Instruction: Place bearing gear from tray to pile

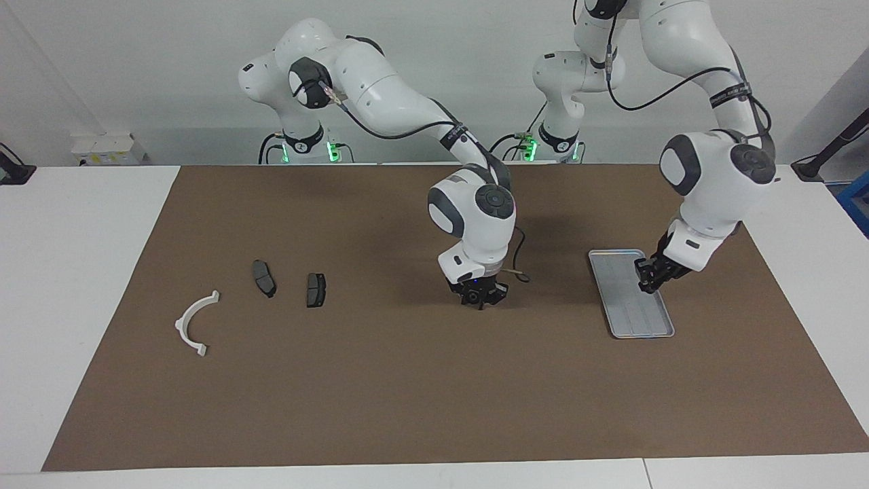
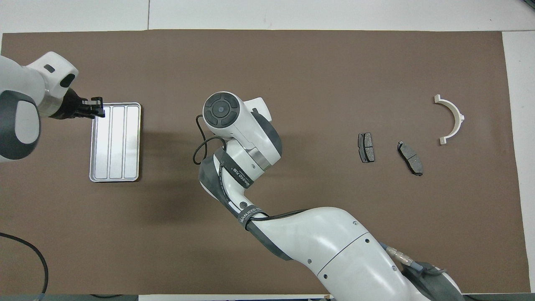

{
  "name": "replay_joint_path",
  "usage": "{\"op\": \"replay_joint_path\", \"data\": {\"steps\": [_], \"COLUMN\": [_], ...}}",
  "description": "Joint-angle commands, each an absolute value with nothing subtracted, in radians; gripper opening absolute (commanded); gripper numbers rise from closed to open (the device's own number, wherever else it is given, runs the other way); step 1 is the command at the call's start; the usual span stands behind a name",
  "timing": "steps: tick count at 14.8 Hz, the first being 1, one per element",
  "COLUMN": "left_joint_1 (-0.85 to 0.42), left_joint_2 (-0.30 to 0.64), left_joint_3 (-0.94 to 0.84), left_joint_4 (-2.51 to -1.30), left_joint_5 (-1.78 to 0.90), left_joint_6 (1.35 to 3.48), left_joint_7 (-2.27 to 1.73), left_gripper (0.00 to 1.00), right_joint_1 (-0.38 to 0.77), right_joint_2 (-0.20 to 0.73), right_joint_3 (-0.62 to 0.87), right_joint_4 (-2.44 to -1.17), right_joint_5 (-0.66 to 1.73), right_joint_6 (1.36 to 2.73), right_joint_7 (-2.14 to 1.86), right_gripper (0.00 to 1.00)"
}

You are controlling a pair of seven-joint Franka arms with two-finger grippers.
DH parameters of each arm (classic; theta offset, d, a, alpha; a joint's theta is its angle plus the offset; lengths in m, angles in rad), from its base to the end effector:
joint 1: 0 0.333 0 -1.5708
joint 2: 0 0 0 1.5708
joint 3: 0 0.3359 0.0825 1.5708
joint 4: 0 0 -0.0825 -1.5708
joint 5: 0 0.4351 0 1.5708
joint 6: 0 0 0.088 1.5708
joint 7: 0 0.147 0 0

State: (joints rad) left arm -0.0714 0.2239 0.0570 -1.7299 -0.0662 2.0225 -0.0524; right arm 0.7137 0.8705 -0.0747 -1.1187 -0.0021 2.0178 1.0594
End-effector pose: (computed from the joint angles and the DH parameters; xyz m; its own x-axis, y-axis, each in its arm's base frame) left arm 0.6872 -0.0181 0.4159 0.9957 0.0645 0.0658 0.0611 -0.9968 0.0523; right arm 0.6589 0.5103 0.2419 0.9221 -0.3813 0.0661 -0.3823 -0.9240 0.0028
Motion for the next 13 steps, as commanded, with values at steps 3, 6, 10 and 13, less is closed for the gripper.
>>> {"op": "replay_joint_path", "data": {"steps": [3, 6, 10, 13], "left_joint_1": [-0.207, -0.221, -0.232, -0.330], "left_joint_2": [0.261, 0.259, 0.259, 0.261], "left_joint_3": [0.058, 0.058, 0.055, 0.055], "left_joint_4": [-1.643, -1.647, -1.646, -1.651], "left_joint_5": [-0.063, -0.055, -0.049, -0.029], "left_joint_6": [1.960, 1.970, 1.977, 2.013], "left_joint_7": [-0.257, -0.273, -0.305, -0.434], "left_gripper": [0.00, 0.00, 0.00, 0.00], "right_joint_1": [0.695, 0.603, 0.346, 0.214], "right_joint_2": [0.868, 0.795, 0.635, 0.601], "right_joint_3": [-0.066, -0.055, -0.024, -0.026], "right_joint_4": [-1.131, -1.117, -1.114, -1.115], "right_joint_5": [-0.002, 0.015, 0.061, -0.015], "right_joint_6": [2.010, 1.840, 1.594, 1.578], "right_joint_7": [1.072, 0.877, 0.337, 0.015], "right_gripper": [0.00, 0.00, 0.00, 0.00]}}
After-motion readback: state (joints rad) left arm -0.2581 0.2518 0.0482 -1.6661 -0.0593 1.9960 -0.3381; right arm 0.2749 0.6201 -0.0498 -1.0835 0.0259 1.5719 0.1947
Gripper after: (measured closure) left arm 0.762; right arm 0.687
